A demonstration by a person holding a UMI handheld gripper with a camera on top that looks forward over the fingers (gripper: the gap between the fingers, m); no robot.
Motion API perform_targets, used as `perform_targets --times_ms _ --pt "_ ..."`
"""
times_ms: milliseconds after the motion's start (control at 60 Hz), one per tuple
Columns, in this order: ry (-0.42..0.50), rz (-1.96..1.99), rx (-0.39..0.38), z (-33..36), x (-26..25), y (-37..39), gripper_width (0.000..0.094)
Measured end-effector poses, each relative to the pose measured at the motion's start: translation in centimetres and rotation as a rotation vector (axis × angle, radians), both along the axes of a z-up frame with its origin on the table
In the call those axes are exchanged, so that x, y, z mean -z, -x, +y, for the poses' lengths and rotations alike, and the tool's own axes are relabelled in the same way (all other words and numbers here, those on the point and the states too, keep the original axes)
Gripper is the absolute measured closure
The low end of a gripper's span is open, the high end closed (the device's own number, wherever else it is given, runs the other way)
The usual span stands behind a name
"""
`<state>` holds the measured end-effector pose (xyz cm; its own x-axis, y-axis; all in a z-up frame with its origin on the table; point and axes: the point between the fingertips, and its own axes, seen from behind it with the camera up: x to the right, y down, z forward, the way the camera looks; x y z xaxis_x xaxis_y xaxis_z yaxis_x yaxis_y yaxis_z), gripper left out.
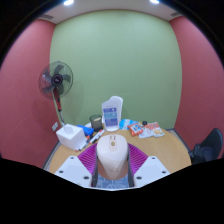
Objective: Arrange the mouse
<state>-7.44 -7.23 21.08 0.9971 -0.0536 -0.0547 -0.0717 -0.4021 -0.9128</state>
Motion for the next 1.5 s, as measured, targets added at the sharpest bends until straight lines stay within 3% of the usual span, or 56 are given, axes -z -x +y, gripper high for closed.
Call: perform_targets --times_ms 83,200,333,500,583,700,750,1083,1500 --pt "-0.019 0.020 0.004 4.9 0.1 -0.1 0.0536" --pt "0.067 -0.015 0.002 9.9 7.1 0.0 0.0538" --pt "0.215 0.002 -0.010 11.1 16.4 0.9 0.0530" --pt "0.305 0.013 -0.024 10.2 21.6 1.3 0.0445" --pt "0.304 -0.009 -0.019 9.9 21.5 1.1 0.0388" --pt "0.285 -0.039 -0.023 9.0 18.7 1.0 0.0066" --pt "0.262 -0.068 -0.013 8.1 16.5 0.8 0.0116" --pt "0.250 -0.079 0.042 -3.9 5.9 1.9 0.0092" --pt "0.293 -0.082 0.008 -15.9 4.8 3.6 0.0093"
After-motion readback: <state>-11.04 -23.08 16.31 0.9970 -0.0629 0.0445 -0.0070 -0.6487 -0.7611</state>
